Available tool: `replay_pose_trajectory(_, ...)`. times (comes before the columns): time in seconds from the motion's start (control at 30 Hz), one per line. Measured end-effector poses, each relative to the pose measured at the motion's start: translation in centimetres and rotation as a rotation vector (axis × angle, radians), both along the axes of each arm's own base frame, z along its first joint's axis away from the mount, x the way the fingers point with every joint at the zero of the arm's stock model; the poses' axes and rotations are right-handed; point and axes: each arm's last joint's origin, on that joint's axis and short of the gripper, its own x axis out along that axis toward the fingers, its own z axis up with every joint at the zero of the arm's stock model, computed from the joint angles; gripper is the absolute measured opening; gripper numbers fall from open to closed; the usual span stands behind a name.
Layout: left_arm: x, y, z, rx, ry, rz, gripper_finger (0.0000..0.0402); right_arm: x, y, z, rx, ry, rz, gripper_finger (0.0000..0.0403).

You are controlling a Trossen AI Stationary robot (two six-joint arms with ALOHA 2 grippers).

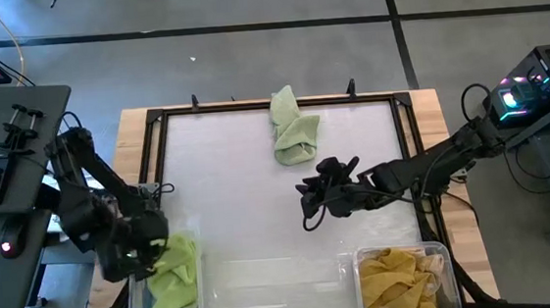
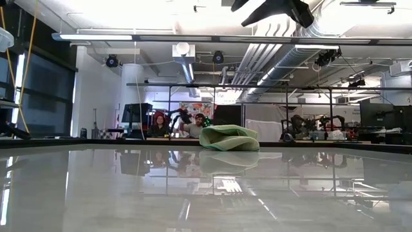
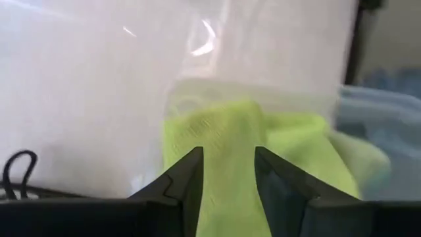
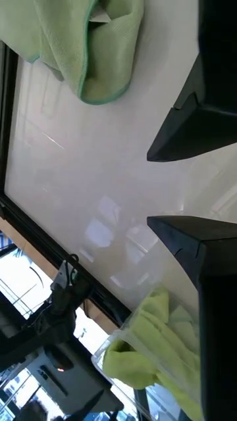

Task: Sort microfiber towel by color & place in baskets
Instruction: Put the light green microfiber towel into the left transparent bin, then put the dark green microfiber towel into the left transparent bin

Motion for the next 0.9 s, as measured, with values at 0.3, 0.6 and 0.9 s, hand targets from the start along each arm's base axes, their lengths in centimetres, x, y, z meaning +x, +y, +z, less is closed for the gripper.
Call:
replay_pose_trajectory(0.3,1.4,-1.7,-7.5,0.055,0.038,-0.007,0.0056,-0.1,0.2,0.0,0.014,-0.006,0.000,0.0139)
replay_pose_trajectory(0.6,1.6,-3.6,-10.2,0.064,0.204,-0.183,0.0035,-0.1,0.3,-0.1,0.007,0.009,0.019,0.0139)
replay_pose_trajectory(0.9,1.8,-3.9,-5.5,-0.167,0.167,-0.084,0.0035,0.0,0.3,0.0,0.032,0.001,0.022,0.0139)
